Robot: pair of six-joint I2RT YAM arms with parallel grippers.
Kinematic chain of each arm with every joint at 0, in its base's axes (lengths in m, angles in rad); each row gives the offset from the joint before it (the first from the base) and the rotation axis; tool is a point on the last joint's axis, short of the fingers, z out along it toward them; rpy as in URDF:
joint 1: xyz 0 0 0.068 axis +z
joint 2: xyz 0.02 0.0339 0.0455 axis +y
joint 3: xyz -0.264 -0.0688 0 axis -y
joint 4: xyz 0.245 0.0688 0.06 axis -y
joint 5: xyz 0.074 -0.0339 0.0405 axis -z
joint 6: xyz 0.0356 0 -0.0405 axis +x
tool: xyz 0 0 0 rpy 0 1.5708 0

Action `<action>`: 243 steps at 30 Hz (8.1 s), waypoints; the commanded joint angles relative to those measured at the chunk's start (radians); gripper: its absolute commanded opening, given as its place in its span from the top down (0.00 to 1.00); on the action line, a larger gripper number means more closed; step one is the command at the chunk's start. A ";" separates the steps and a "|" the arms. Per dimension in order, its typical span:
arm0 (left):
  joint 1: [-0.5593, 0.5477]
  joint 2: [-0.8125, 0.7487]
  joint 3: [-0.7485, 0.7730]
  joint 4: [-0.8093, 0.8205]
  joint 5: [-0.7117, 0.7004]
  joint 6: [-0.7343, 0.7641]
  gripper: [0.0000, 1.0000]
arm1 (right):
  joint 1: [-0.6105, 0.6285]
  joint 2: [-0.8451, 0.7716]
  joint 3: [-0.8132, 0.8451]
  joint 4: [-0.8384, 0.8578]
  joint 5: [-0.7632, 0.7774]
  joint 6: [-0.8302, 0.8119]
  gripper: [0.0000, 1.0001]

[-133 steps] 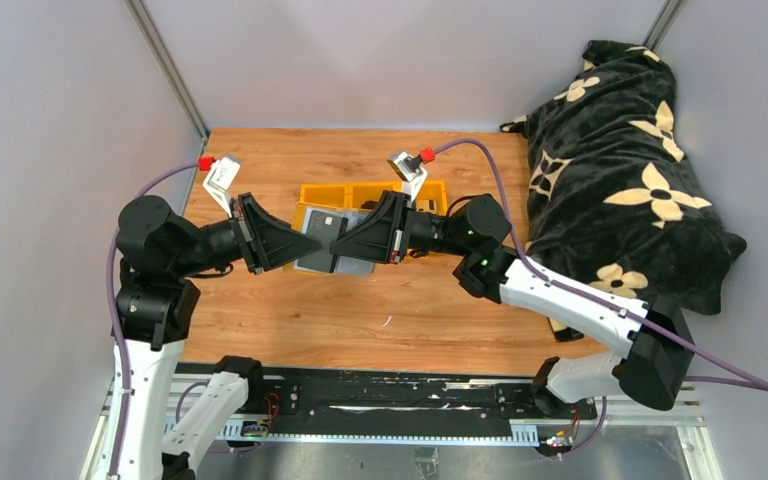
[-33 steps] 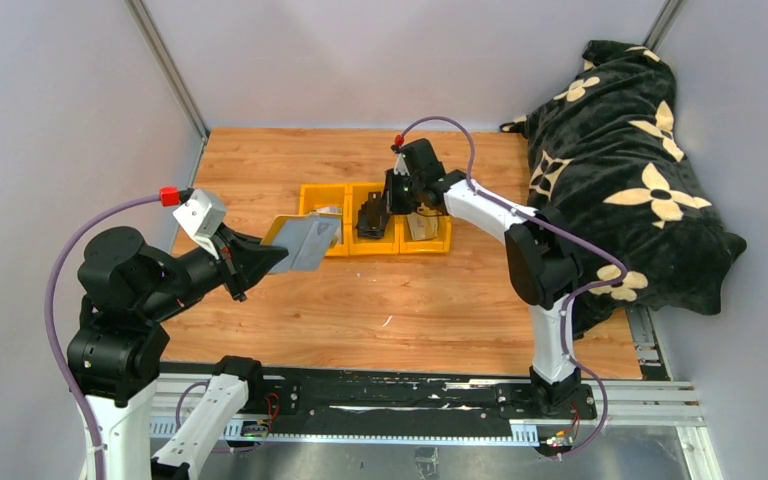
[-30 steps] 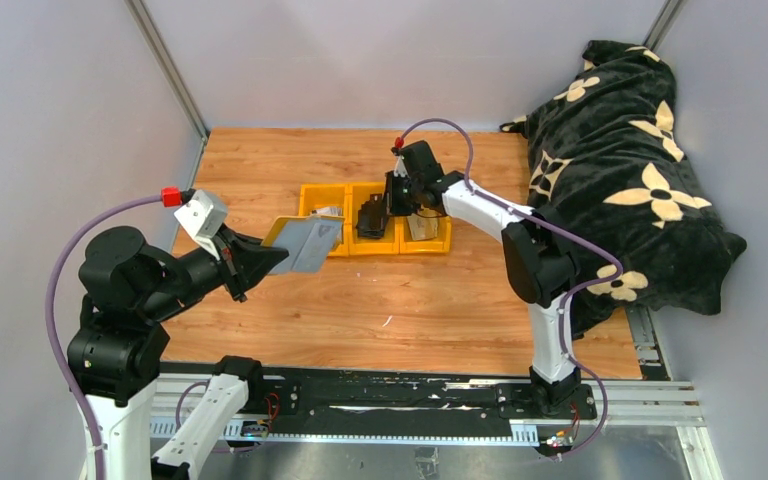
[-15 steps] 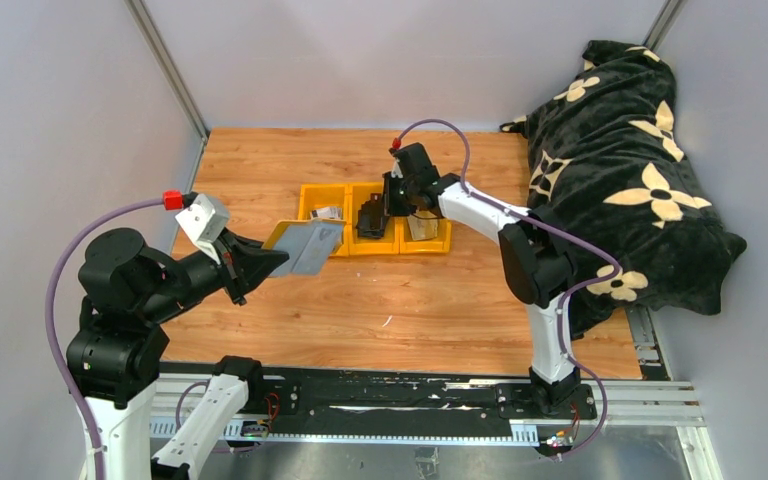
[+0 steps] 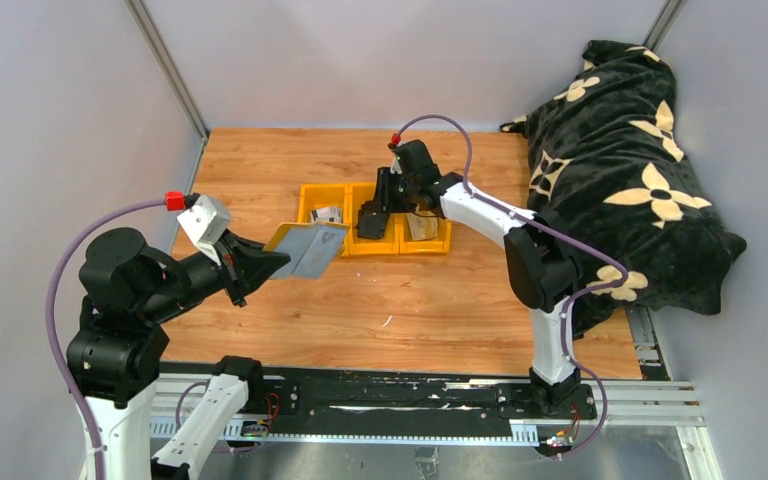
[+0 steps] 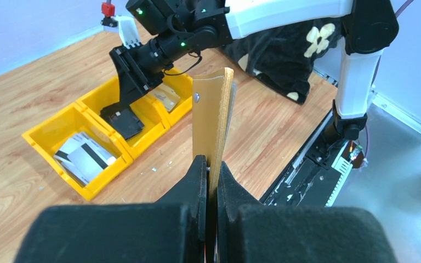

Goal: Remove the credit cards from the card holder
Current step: Place the credit card in the storage box, then remove the credit card from the card holder.

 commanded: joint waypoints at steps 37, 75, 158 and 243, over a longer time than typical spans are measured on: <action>0.001 0.046 0.110 -0.031 0.365 -0.037 1.00 | 0.346 -0.970 -0.673 0.681 -0.607 -0.036 0.27; 0.001 0.005 -0.050 0.469 0.343 -0.670 1.00 | 0.438 -1.051 -0.623 0.628 -0.462 0.035 0.61; 0.001 -0.009 0.019 0.314 0.333 -0.444 1.00 | 0.470 -0.914 -0.557 0.858 -0.417 0.144 0.80; 0.001 -0.106 -0.075 0.172 0.142 -0.010 0.63 | 0.923 -0.913 -0.180 0.009 0.368 -0.486 1.00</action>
